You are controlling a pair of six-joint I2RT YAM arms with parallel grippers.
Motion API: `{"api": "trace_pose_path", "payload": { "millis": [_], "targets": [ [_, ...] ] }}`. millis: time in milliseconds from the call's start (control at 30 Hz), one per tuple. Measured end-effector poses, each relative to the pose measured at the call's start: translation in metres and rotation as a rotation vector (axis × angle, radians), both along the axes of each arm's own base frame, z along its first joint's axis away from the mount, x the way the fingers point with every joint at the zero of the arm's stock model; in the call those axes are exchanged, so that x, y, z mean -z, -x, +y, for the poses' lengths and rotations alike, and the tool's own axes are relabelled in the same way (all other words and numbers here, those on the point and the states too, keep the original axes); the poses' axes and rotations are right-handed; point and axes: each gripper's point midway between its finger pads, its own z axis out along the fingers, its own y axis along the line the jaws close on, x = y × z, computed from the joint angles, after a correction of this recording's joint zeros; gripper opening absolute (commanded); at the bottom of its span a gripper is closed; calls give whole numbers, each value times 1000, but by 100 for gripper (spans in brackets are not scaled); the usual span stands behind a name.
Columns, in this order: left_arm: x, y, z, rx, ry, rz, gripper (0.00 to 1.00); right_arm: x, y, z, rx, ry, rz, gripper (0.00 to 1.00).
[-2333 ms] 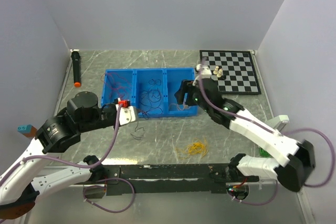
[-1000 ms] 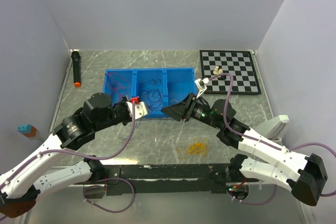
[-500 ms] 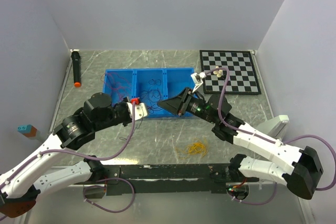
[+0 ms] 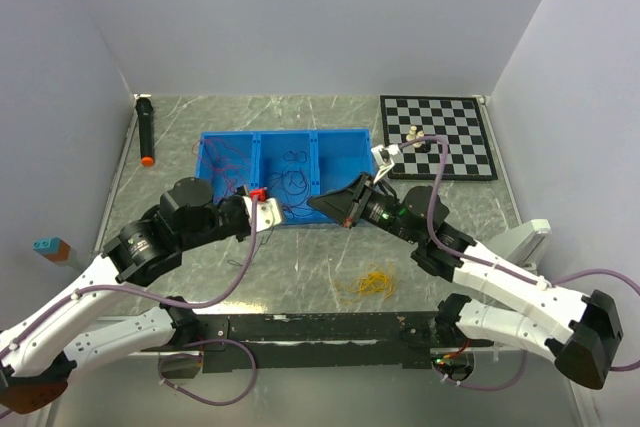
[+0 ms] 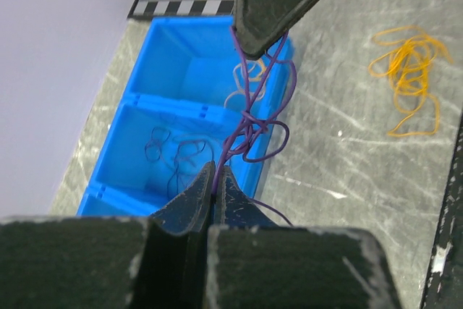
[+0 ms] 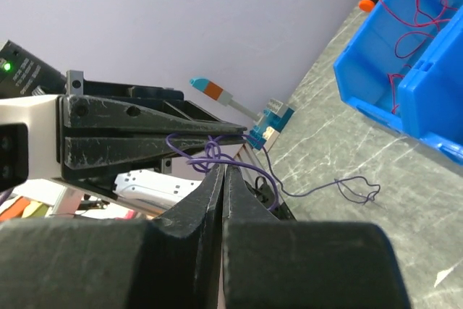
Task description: Untangle the cables
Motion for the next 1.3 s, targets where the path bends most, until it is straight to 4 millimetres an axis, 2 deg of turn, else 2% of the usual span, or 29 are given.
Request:
{"api": "trace_pose_path", "payload": {
  "millis": [300,500,800,1067,1200,1267,1300],
  "targets": [
    [-7,9,-12,73,27,-19,3,-5,13,-26,53,19,-34,0],
    [-4,-2,4,-4,-9,-38,3,-8,6,-51,150,46,-62,0],
    [-1,-4,9,-27,-29,-38,1,11,-1,-53,175,122,-37,0],
    [-4,-5,11,-32,-31,-60,1,12,-4,-63,216,152,-48,0],
    [-10,-11,11,-59,-23,-77,1,8,-4,-68,232,149,-57,0],
    [-20,-17,9,-75,-7,-96,1,8,-3,-69,233,148,-58,0],
    [-29,-22,7,-89,11,-116,1,8,-3,-69,233,149,-58,6]
  ]
}}
